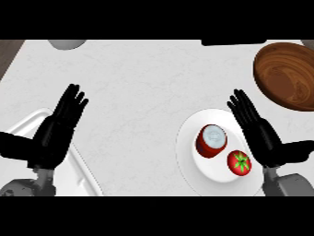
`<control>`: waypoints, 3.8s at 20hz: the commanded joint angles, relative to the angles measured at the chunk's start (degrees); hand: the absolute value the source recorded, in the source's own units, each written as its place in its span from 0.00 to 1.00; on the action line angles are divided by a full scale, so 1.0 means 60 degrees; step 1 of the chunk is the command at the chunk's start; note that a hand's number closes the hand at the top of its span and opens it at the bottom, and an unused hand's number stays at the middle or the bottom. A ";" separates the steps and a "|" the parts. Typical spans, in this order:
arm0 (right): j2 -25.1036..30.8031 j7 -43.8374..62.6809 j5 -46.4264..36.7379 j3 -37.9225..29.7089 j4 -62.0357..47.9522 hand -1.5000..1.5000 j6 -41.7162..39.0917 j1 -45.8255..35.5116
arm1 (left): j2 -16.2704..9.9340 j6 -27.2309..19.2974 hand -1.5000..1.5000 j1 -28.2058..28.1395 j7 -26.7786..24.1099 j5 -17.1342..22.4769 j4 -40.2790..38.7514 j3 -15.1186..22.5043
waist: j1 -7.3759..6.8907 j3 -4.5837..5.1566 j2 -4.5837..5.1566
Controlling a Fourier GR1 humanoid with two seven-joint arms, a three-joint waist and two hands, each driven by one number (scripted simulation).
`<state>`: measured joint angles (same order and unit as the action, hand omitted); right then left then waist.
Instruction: Pick the tomato from the plate and place it in the bowl
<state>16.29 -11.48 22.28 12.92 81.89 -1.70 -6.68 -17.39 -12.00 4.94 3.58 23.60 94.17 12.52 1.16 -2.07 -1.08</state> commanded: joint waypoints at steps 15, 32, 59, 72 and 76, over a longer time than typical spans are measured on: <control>0.1653 -0.0496 -0.4143 -0.0290 0.0399 0.00 0.2249 0.1308 | -0.0406 0.1604 0.50 0.0812 -0.0166 -0.1702 -0.0367 0.1093 | -0.0219 0.0347 0.0180; 0.5842 0.7837 -0.3651 0.1478 0.3345 0.00 -0.4659 -0.0897 | -0.0030 0.1595 0.50 0.0523 -0.0174 -0.2006 -0.0427 0.1453 | -0.0314 0.0385 0.0145; 0.2278 0.9875 -0.7312 0.2347 0.4106 0.00 -0.4478 -0.0481 | 0.0926 0.2465 0.50 0.0915 0.0169 -0.2821 -0.0737 0.0142 | -0.0186 0.0343 0.0178; 0.1537 0.8698 -0.9158 0.1470 0.2612 0.00 -0.4951 -0.0199 | 0.1234 0.2964 0.50 0.0168 0.0432 -0.3363 0.0103 -0.0112 | -0.0222 0.0344 0.0177; 0.1855 0.7278 -0.9930 0.1429 0.2156 0.00 -0.4241 0.0825 | 0.1306 0.3233 0.50 0.0332 0.0279 -0.3271 -0.0338 -0.0465 | -0.0185 0.0344 0.0177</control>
<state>27.47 37.10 -33.64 22.03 97.44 -28.74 -4.61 -9.96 6.25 6.80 4.51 4.01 91.88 11.00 -0.02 0.00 -0.01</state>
